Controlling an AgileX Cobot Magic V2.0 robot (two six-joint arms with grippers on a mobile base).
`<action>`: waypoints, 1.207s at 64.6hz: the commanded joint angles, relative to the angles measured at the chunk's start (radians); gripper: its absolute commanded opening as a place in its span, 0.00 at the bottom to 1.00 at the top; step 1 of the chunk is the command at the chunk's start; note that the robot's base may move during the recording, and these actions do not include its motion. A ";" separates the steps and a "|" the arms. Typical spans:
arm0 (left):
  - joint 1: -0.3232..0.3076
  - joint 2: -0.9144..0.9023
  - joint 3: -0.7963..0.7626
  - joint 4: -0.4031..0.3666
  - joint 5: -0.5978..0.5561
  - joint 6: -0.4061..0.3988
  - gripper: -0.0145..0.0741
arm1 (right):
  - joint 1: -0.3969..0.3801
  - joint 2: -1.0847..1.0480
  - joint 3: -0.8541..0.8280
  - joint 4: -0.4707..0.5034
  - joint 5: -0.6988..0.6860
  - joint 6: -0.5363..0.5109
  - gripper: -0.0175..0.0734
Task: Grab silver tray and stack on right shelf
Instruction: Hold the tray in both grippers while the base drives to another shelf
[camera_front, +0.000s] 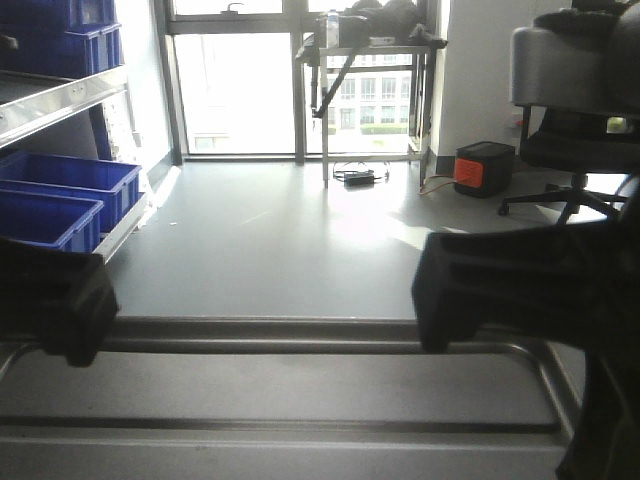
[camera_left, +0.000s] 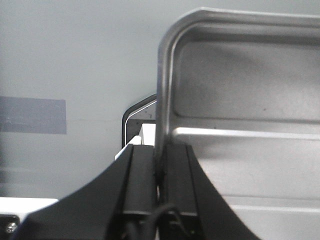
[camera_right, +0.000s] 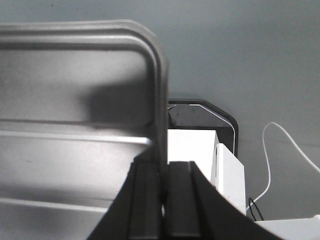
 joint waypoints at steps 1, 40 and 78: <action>-0.005 -0.024 -0.024 0.025 0.066 -0.005 0.06 | 0.006 -0.023 -0.022 -0.036 0.016 -0.005 0.26; -0.005 -0.024 -0.024 0.023 0.089 -0.005 0.06 | 0.006 -0.023 -0.022 -0.036 0.022 -0.005 0.26; -0.004 -0.024 -0.024 0.032 0.110 -0.005 0.06 | 0.006 -0.023 -0.022 -0.036 0.033 -0.005 0.26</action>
